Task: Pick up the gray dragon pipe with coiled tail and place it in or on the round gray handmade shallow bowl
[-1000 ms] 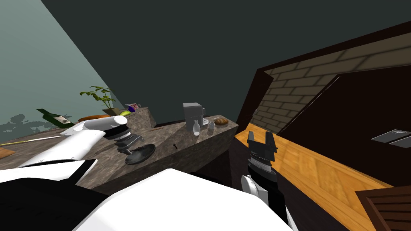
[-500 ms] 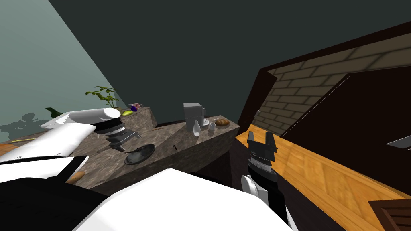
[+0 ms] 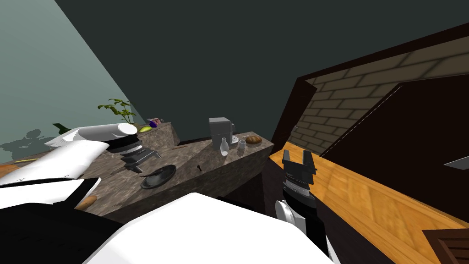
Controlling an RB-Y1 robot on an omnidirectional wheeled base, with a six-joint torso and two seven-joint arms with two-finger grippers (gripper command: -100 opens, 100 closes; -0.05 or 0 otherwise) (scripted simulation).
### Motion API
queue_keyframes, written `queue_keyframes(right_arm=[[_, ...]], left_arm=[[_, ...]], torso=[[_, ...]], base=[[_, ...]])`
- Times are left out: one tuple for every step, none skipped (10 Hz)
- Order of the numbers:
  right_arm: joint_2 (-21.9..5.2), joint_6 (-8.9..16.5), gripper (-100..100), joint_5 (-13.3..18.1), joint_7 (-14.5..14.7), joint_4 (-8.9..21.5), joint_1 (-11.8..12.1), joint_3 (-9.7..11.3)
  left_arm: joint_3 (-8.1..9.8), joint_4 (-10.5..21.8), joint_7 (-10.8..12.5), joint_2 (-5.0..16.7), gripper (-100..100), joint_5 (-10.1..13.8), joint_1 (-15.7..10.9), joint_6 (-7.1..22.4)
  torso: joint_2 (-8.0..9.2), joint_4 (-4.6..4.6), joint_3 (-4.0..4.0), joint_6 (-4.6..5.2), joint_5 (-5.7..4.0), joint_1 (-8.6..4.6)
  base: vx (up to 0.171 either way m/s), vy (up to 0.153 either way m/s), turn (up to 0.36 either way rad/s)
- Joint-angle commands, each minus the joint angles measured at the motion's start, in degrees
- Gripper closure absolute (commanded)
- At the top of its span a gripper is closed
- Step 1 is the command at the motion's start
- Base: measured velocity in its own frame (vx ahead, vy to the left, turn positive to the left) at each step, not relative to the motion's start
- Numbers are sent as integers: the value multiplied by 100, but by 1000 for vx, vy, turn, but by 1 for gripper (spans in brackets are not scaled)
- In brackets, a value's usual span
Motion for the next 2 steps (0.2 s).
queue_keyframes(right_arm=[[0, 0, 0, 0, 0, 0, 0, 0], [0, 0, 0, 0, 0, 0, 0, 0]], left_arm=[[0, 0, 0, 0, 0, 0, 0, 0], [0, 0, 0, 0, 0, 0, 0, 0]], torso=[[0, 0, 0, 0, 0, 0], [0, 0, 0, 0, 0, 0]], base=[[0, 0, 0], [0, 0, 0]])
